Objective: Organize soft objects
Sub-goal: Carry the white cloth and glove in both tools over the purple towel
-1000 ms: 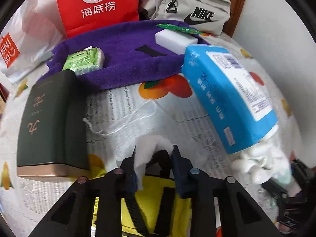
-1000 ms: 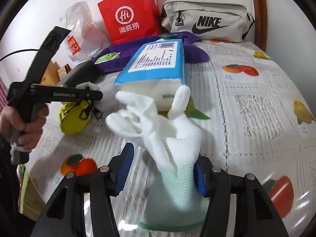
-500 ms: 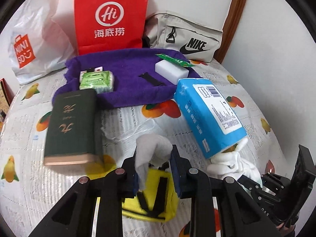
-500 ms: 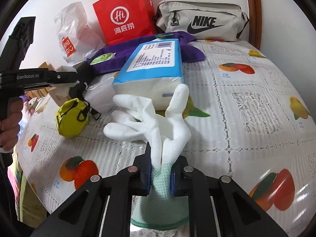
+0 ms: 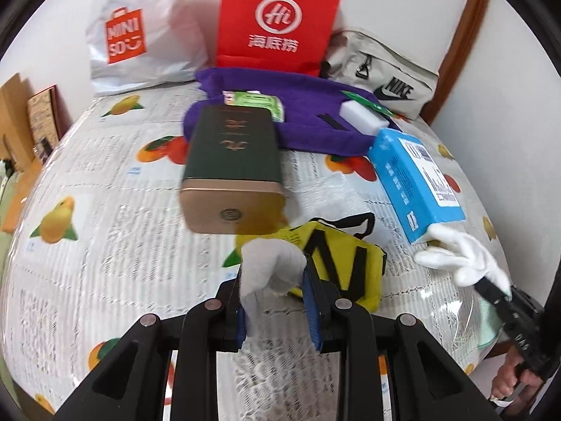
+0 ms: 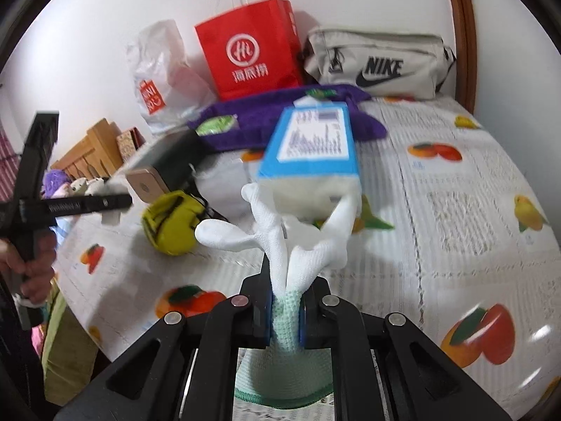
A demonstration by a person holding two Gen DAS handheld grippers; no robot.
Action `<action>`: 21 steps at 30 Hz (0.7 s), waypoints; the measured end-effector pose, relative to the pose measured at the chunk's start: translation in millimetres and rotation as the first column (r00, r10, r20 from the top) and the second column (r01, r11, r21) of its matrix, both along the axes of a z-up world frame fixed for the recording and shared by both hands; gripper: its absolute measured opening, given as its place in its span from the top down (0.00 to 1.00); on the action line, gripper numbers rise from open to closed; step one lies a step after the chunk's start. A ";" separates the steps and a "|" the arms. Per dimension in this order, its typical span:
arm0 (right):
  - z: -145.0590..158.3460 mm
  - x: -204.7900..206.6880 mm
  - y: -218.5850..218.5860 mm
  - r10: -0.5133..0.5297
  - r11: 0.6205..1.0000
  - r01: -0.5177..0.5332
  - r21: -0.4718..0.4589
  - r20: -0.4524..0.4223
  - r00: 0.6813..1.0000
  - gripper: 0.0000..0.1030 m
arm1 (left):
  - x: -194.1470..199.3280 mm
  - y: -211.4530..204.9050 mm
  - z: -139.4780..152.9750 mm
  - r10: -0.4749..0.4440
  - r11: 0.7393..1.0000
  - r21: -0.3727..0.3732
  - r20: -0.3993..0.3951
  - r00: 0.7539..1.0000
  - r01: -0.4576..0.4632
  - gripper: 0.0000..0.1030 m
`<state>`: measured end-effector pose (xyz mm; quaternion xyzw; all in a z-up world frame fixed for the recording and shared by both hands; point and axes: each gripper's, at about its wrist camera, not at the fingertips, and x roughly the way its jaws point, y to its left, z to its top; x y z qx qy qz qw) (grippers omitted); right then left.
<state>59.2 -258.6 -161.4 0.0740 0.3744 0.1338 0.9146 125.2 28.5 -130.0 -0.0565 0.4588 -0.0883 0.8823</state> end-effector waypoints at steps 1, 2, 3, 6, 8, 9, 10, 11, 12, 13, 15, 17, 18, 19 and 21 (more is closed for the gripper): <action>6.3 -0.1 0.3 0.004 1.000 -0.004 0.004 0.010 1.000 0.90 | -1.5 1.9 1.1 0.004 1.000 -0.003 0.001 1.000 -0.004 0.75; 11.0 0.6 0.9 0.006 1.000 -0.006 0.006 0.017 1.000 0.90 | -2.6 4.3 3.8 0.011 1.000 -0.006 0.005 1.000 -0.011 0.75; 18.6 1.3 2.2 0.009 1.000 -0.009 0.003 0.029 1.000 0.90 | -3.1 6.1 6.3 0.016 1.000 -0.009 0.008 1.000 -0.016 0.75; 36.8 6.2 5.4 0.019 1.000 -0.019 -0.012 0.057 0.998 0.90 | -2.4 10.1 17.8 0.027 1.000 -0.017 0.025 0.999 -0.026 0.75; 48.2 11.4 8.7 0.026 0.999 -0.025 -0.024 0.068 0.997 0.90 | 0.6 11.2 25.8 0.032 0.999 -0.018 0.038 0.999 -0.031 0.75; 53.7 15.6 10.3 0.026 0.999 -0.023 -0.033 0.070 0.997 0.90 | 2.7 12.1 30.9 0.033 0.999 -0.020 0.049 0.998 -0.032 0.75; 58.5 20.8 12.1 0.025 0.999 -0.022 -0.041 0.070 0.997 0.90 | 4.1 13.0 34.2 0.034 0.999 -0.022 0.056 0.998 -0.033 0.75; 62.1 25.7 12.7 0.025 0.999 -0.022 -0.047 0.071 0.997 0.90 | 7.8 14.0 39.3 0.040 0.999 -0.026 0.063 0.997 -0.038 0.75; 65.5 29.6 13.2 0.026 0.998 -0.023 -0.051 0.074 0.997 0.90 | 10.9 14.4 42.4 0.042 0.999 -0.029 0.068 0.997 -0.040 0.75; 71.3 37.0 14.4 0.027 0.998 -0.023 -0.056 0.077 0.997 0.90 | 12.9 14.3 44.9 0.041 0.999 -0.032 0.072 0.997 -0.039 0.75; 79.8 47.7 15.9 0.029 0.998 -0.025 -0.060 0.083 0.996 0.90 | 21.0 14.3 50.6 0.043 0.999 -0.032 0.079 0.996 -0.040 0.75; 87.7 57.5 16.7 0.029 0.998 -0.024 -0.062 0.091 0.995 0.90 | 30.1 12.5 55.0 0.036 0.999 -0.020 0.077 0.996 -0.035 0.75; 92.3 64.7 17.3 0.030 0.998 -0.024 -0.064 0.097 0.995 0.90 | 32.4 12.3 57.1 0.036 0.999 -0.013 0.079 0.996 -0.035 0.75; 95.8 70.6 18.0 0.029 0.998 -0.023 -0.065 0.101 0.994 0.90 | 36.5 11.5 59.8 0.030 1.000 -0.004 0.083 0.996 -0.030 0.75; 101.1 82.1 19.7 0.033 0.998 -0.027 -0.063 0.112 0.993 0.90 | 47.6 10.5 65.5 0.023 1.000 0.011 0.089 0.996 -0.024 0.75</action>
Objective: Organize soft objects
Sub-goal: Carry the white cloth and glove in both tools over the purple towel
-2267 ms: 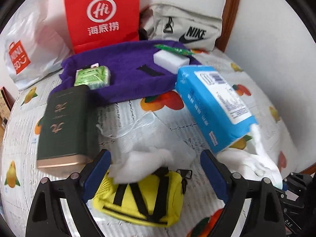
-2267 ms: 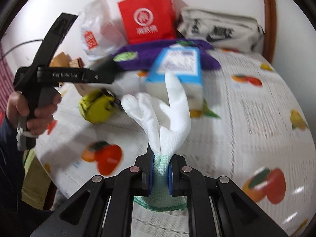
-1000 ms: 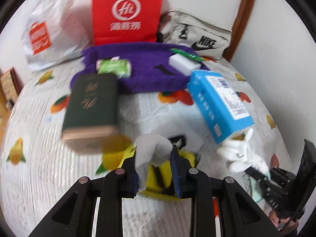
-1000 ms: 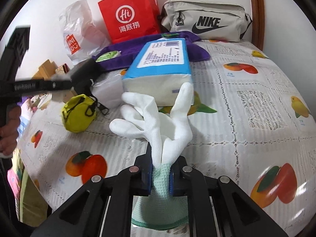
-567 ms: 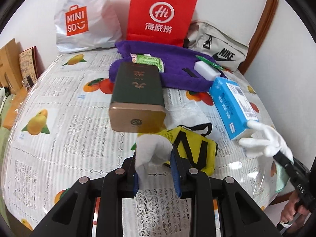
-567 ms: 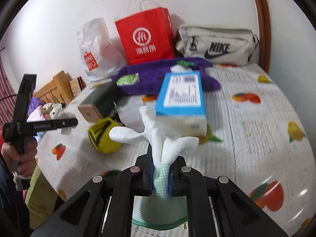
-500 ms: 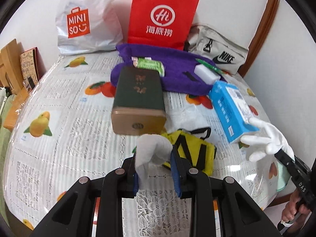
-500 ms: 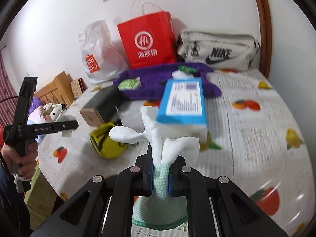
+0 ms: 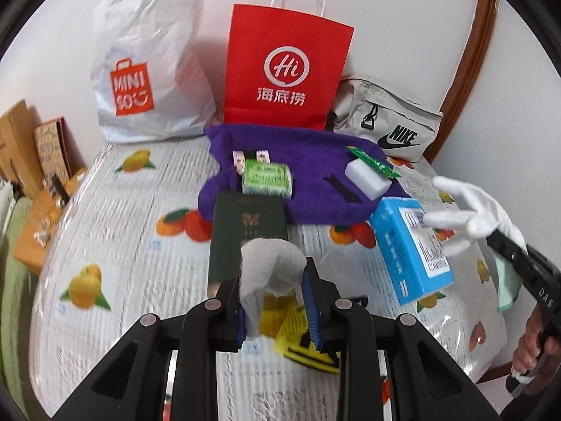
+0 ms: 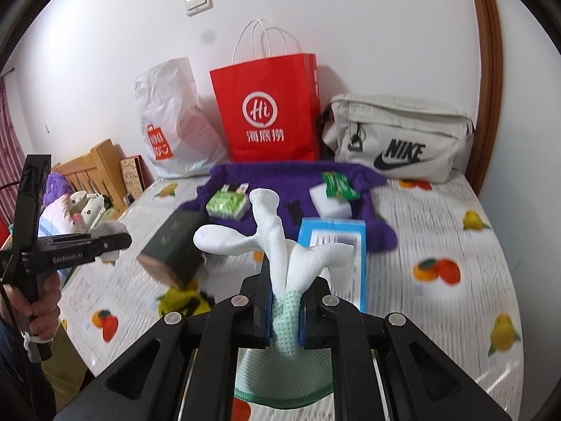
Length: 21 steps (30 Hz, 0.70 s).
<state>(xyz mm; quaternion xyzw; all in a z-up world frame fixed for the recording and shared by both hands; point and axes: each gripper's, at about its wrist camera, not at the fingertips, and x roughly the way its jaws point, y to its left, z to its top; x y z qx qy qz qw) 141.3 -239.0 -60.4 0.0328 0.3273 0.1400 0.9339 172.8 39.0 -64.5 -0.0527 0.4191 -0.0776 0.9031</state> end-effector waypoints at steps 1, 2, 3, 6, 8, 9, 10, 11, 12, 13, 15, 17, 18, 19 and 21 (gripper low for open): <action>2.6 6.5 0.9 0.002 1.000 -0.002 0.003 0.008 1.000 0.90 | 5.1 0.7 2.4 0.003 1.000 0.004 0.002 1.000 -0.003 0.75; 4.4 12.6 1.7 0.004 1.000 -0.004 0.004 0.012 1.000 0.90 | 10.5 0.8 4.5 0.001 1.000 0.006 0.003 1.000 -0.001 0.75; 6.7 19.8 2.6 0.006 1.000 -0.006 0.004 0.014 1.000 0.90 | 15.2 0.8 6.4 0.001 1.000 0.006 0.008 1.000 -0.001 0.75; 11.4 42.4 5.2 0.015 1.000 -0.015 0.010 0.012 1.000 0.90 | 33.7 1.1 10.5 0.000 1.000 0.006 0.018 1.000 0.000 0.75; 12.8 56.9 7.7 0.019 1.000 -0.020 0.011 0.005 1.000 0.90 | 45.9 1.3 12.1 0.002 1.000 0.010 0.020 1.000 -0.003 0.75; 13.5 66.3 9.2 0.026 1.000 -0.026 0.010 0.003 1.000 0.90 | 53.2 1.1 12.7 0.003 1.000 0.014 0.021 1.000 -0.003 0.75; 13.6 74.5 10.8 0.030 1.000 -0.030 0.007 0.001 1.000 0.90 | 58.1 0.8 12.7 0.004 1.000 0.017 0.021 1.000 -0.005 0.75; 13.5 81.6 12.6 0.033 0.999 -0.033 0.003 0.000 0.999 0.90 | 67.0 0.8 12.1 0.008 1.000 0.021 0.019 1.000 -0.009 0.75; 12.9 90.4 14.3 0.038 0.999 -0.038 -0.001 -0.003 0.999 0.90 | 73.6 1.2 10.9 0.012 1.000 0.024 0.016 1.000 -0.013 0.75; 12.0 98.6 15.7 0.041 0.999 -0.041 -0.003 -0.006 0.999 0.89 | 79.4 1.6 9.7 0.015 1.000 0.026 0.012 1.000 -0.015 0.75; 9.1 114.2 18.1 0.048 0.999 -0.048 -0.002 -0.012 0.999 0.89 | 93.6 2.1 5.3 0.022 0.999 0.027 0.003 1.000 -0.022 0.75; 6.6 130.3 20.3 0.055 0.998 -0.055 -0.005 -0.022 0.998 0.89 | 110.0 2.2 -0.4 0.029 0.999 0.022 -0.013 1.000 -0.029 0.75; 5.7 137.7 21.3 0.057 0.998 -0.057 -0.008 -0.025 0.998 0.89 | 116.2 2.0 -2.5 0.030 0.999 0.021 -0.019 0.999 -0.030 0.75; 5.2 145.6 21.9 0.058 0.998 -0.058 -0.011 -0.026 0.998 0.89 | 120.5 1.5 -3.9 0.029 0.999 0.021 -0.022 0.999 -0.029 0.75; 5.1 158.5 23.1 0.057 0.998 -0.057 -0.016 -0.026 0.998 0.89 | 134.5 0.2 -6.1 0.023 0.999 0.031 -0.025 0.999 -0.022 0.75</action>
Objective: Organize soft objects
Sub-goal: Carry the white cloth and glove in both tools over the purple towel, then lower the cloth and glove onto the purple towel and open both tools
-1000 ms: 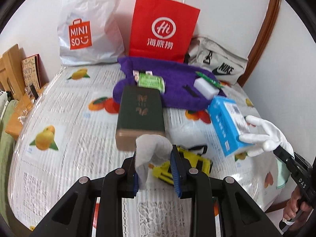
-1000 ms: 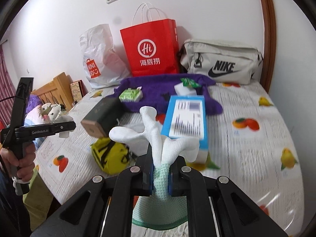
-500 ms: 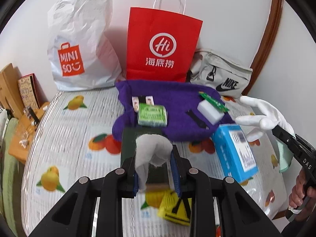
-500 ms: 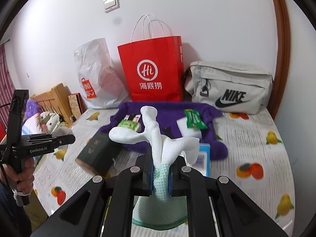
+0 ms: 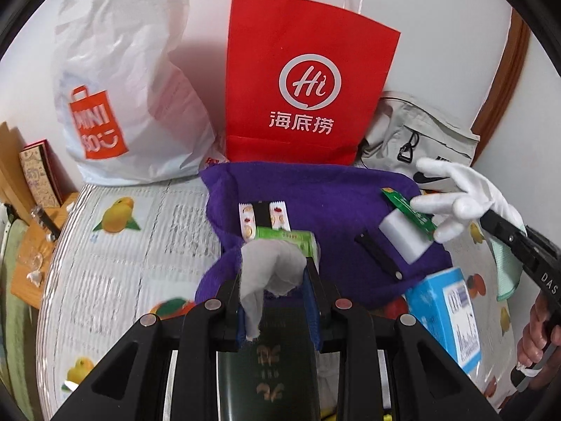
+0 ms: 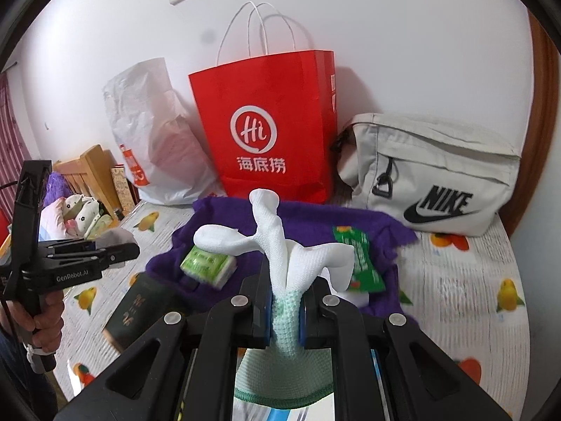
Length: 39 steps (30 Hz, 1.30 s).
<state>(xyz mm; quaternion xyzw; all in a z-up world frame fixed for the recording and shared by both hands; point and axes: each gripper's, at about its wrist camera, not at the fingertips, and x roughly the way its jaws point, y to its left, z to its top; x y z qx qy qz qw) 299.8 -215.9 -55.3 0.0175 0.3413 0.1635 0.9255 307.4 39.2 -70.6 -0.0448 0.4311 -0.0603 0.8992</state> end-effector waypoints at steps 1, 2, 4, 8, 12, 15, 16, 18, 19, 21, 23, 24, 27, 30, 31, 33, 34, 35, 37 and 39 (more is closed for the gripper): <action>0.3 8.6 0.8 0.001 1.000 -0.001 -0.001 0.002 1.000 0.89 | 4.7 -0.4 -0.6 -0.001 1.000 0.005 -0.001 1.000 0.001 0.75; 0.8 13.8 1.1 0.001 1.000 -0.001 0.001 0.007 1.000 0.89 | 12.4 -1.5 -1.8 -0.003 1.000 0.013 -0.002 1.000 0.003 0.75; 0.2 26.4 3.3 0.009 1.000 -0.009 -0.003 0.010 1.000 0.89 | 21.3 -1.0 -3.4 -0.004 1.000 0.016 -0.004 1.000 0.004 0.75; -5.2 48.6 8.2 0.016 1.000 -0.016 -0.017 0.003 1.000 0.89 | 43.9 0.0 -10.5 0.003 1.000 0.002 -0.014 1.000 -0.003 0.75; -15.6 64.6 14.3 0.028 0.999 -0.029 -0.040 -0.017 0.999 0.89 | 62.5 -3.0 -17.1 -0.010 1.000 0.008 -0.027 1.000 0.010 0.75; -26.2 72.4 18.7 0.041 0.998 -0.043 -0.053 -0.036 0.999 0.89 | 73.5 -5.7 -25.8 -0.014 1.000 0.015 -0.042 0.999 0.015 0.75; -31.1 74.9 20.0 0.045 0.997 -0.048 -0.058 -0.045 0.998 0.89 | 78.0 -5.7 -30.6 -0.014 1.000 0.009 -0.051 0.999 0.014 0.75; -43.2 79.8 21.0 0.048 0.997 -0.052 -0.060 -0.072 0.996 0.89 | 85.0 -5.3 -37.6 -0.007 1.000 -0.005 -0.066 0.998 0.007 0.75; -49.1 82.8 20.9 0.049 0.997 -0.054 -0.059 -0.086 0.995 0.89 | 88.5 -5.8 -40.1 -0.009 1.000 -0.011 -0.071 0.997 0.008 0.75; -57.9 88.0 20.2 0.045 0.997 -0.052 -0.061 -0.106 0.993 0.89 | 94.7 -8.8 -44.0 -0.020 1.000 -0.009 -0.077 0.997 0.019 0.75; -64.8 92.2 21.1 0.051 0.996 -0.061 -0.072 -0.131 0.990 0.89 | 99.9 -10.2 -47.3 -0.018 1.000 -0.018 -0.080 0.997 0.016 0.75; -66.9 93.3 21.2 0.051 0.995 -0.061 -0.075 -0.134 0.990 0.89 | 102.5 -11.6 -49.9 -0.023 1.000 -0.023 -0.089 0.996 0.021 0.75; -74.7 95.3 22.7 0.062 0.994 -0.075 -0.082 -0.149 0.987 0.89 | 105.1 -14.5 -56.4 -0.032 0.999 -0.020 -0.104 0.994 0.030 0.75; -82.1 97.7 26.1 0.075 0.990 -0.092 -0.104 -0.160 0.984 0.89 | 108.7 -15.3 -65.5 -0.038 0.999 -0.026 -0.131 0.991 0.035 0.75; -85.1 98.8 26.4 0.076 0.990 -0.095 -0.106 -0.167 0.983 0.89 | 109.9 -15.0 -67.5 -0.036 0.999 -0.026 -0.138 0.990 0.033 0.75; -89.3 99.9 25.8 0.078 0.991 -0.096 -0.098 -0.179 0.981 0.89 | 111.3 -14.6 -70.4 -0.039 0.999 -0.031 -0.146 0.989 0.034 0.75; -91.6 100.8 25.7 0.080 0.990 -0.100 -0.096 -0.188 0.979 0.89 | 111.6 -13.9 -70.9 -0.040 0.999 -0.032 -0.149 0.988 0.035 0.75; -91.9 100.5 25.9 0.082 0.990 -0.102 -0.096 -0.192 0.978 0.88 | 111.9 -13.4 -71.7 -0.037 0.999 -0.034 -0.150 0.988 0.032 0.75; -95.2 101.5 25.7 0.079 0.990 -0.100 -0.098 -0.200 0.977 0.88 | 113.2 -13.1 -72.8 -0.036 0.999 -0.036 -0.154 0.987 0.031 0.75; -97.2 102.6 24.8 0.076 0.991 -0.098 -0.093 -0.212 0.974 0.88 | 113.7 -12.7 -73.6 -0.039 0.999 -0.043 -0.156 0.987 0.032 0.75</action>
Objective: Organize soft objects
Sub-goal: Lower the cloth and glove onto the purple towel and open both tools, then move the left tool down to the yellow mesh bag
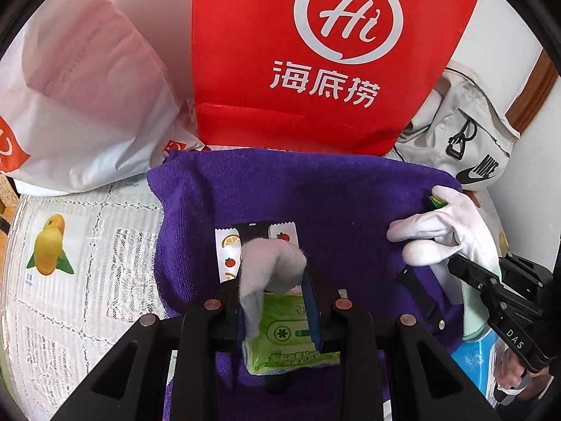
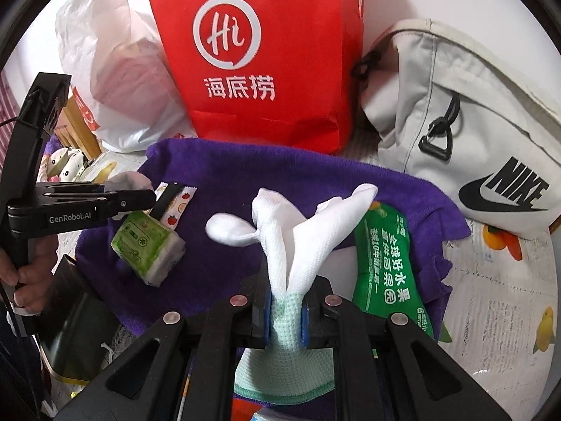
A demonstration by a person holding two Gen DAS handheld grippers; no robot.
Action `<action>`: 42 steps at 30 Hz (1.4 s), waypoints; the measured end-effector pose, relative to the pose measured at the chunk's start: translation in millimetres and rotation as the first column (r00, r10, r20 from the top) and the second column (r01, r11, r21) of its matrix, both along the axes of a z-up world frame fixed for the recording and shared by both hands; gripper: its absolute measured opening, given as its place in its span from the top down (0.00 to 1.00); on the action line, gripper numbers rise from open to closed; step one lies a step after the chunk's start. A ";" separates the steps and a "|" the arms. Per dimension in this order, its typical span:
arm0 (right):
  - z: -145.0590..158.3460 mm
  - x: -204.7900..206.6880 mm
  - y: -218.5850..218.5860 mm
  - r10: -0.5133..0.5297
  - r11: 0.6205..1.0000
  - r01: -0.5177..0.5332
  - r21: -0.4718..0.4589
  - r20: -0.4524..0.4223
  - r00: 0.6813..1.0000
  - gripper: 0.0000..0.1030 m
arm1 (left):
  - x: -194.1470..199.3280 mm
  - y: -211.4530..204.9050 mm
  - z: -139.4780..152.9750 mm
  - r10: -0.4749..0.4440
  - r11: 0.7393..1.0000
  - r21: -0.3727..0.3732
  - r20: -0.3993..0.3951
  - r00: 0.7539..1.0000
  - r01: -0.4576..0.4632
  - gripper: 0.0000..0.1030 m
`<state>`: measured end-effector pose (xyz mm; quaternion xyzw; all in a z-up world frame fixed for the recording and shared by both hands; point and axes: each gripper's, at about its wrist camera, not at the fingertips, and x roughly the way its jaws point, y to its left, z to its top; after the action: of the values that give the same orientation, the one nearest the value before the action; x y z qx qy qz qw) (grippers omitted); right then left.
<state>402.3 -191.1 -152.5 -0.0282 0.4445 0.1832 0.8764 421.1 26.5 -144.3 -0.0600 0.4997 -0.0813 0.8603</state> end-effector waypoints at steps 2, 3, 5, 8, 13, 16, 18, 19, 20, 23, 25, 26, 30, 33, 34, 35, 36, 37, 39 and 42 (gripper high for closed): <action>-1.3 0.2 -1.3 -0.002 1.000 0.002 0.007 -0.008 1.000 0.88 | 0.8 -1.0 -1.2 -0.007 1.000 -0.004 -0.005 1.000 0.007 0.75; -1.9 0.1 -1.8 -0.005 1.000 0.005 0.006 -0.011 1.000 0.87 | 1.5 -2.1 -1.4 -0.010 1.000 -0.004 -0.007 1.000 0.010 0.75; -2.6 0.9 -1.8 -0.006 1.000 0.006 0.003 -0.014 1.000 0.86 | 1.7 -4.3 -1.6 -0.019 1.000 -0.008 -0.010 1.000 0.019 0.73; -3.2 0.4 -2.4 0.001 1.000 -0.001 0.010 -0.020 1.000 0.70 | 2.0 -6.5 -2.0 -0.021 1.000 -0.001 -0.013 1.000 0.021 0.67; -0.3 -0.4 -3.8 0.004 1.000 -0.004 0.030 -0.006 1.000 0.51 | 2.4 -8.2 1.3 -0.023 1.000 0.005 -0.007 1.000 0.023 0.52; 5.1 -3.0 -4.5 0.012 0.999 -0.012 0.037 0.004 1.000 0.43 | 1.5 -10.0 6.4 -0.020 1.000 0.013 0.003 1.000 0.020 0.42; 9.7 -5.4 -3.6 0.012 0.999 -0.013 0.036 0.021 1.000 0.42 | -0.3 -11.0 10.8 -0.024 1.000 0.016 0.009 1.000 0.024 0.38; 11.4 -6.0 -3.5 0.012 0.999 -0.013 0.034 0.027 1.000 0.40 | -1.3 -11.2 12.4 -0.024 1.000 0.019 0.013 1.000 0.024 0.38; 13.9 -7.3 -3.2 0.011 1.000 -0.012 0.029 0.034 0.999 0.39 | -2.5 -12.2 15.0 -0.023 0.999 0.026 0.017 1.000 0.023 0.38; 22.5 -11.6 -3.6 -0.001 1.000 0.000 0.024 0.060 0.998 0.39 | -8.9 -12.8 23.1 -0.026 0.999 0.041 0.028 0.999 0.024 0.38; 30.1 -15.3 -4.7 -0.016 0.999 0.013 0.033 0.077 0.997 0.39 | -13.7 -13.9 28.7 -0.022 0.998 0.053 0.042 0.999 0.020 0.38; 33.3 -17.6 -5.1 -0.022 0.999 0.019 0.037 0.085 0.996 0.39 | -18.9 -13.7 33.8 -0.022 0.998 0.059 0.055 0.998 0.018 0.38; 46.9 -38.3 -8.5 -0.059 0.997 0.054 0.046 0.121 0.991 0.39 | -41.1 -8.8 45.6 -0.020 0.999 0.052 0.084 0.996 0.015 0.38; 52.8 -59.0 -10.5 -0.063 0.997 0.058 0.047 0.120 0.991 0.39 | -60.9 -1.3 52.8 -0.018 0.999 0.053 0.108 0.994 0.012 0.38; 54.9 -65.8 -11.2 -0.071 0.997 0.065 0.049 0.124 0.990 0.39 | -70.4 1.1 56.5 -0.013 0.998 0.057 0.116 0.993 0.006 0.38; 56.9 -73.6 -12.1 -0.079 0.996 0.072 0.055 0.127 0.989 0.39 | -78.1 3.6 59.2 -0.010 0.998 0.055 0.116 0.993 0.003 0.38; 58.5 -83.9 -14.3 -0.087 0.995 0.079 0.066 0.126 0.988 0.39 | -85.1 6.3 61.6 -0.008 0.999 0.048 0.116 0.993 0.003 0.38; 60.0 -90.7 -15.4 -0.093 0.994 0.084 0.075 0.124 0.988 0.39 | -93.0 8.5 64.1 -0.004 0.999 0.037 0.115 0.993 -0.001 0.38; 63.1 -108.3 -18.2 -0.109 0.990 0.097 0.107 0.111 0.988 0.39 | -108.1 11.1 69.3 -0.005 1.000 0.015 0.114 0.993 0.004 0.38; 65.8 -134.5 -20.0 -0.138 0.983 0.124 0.133 0.102 0.985 0.39 | -134.5 9.8 77.2 -0.010 1.000 0.029 0.125 0.992 0.006 0.38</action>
<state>267.8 -211.1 -86.7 0.0465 0.3836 0.1509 0.9099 286.6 36.3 -67.1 -0.0406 0.4461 -0.0812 0.8904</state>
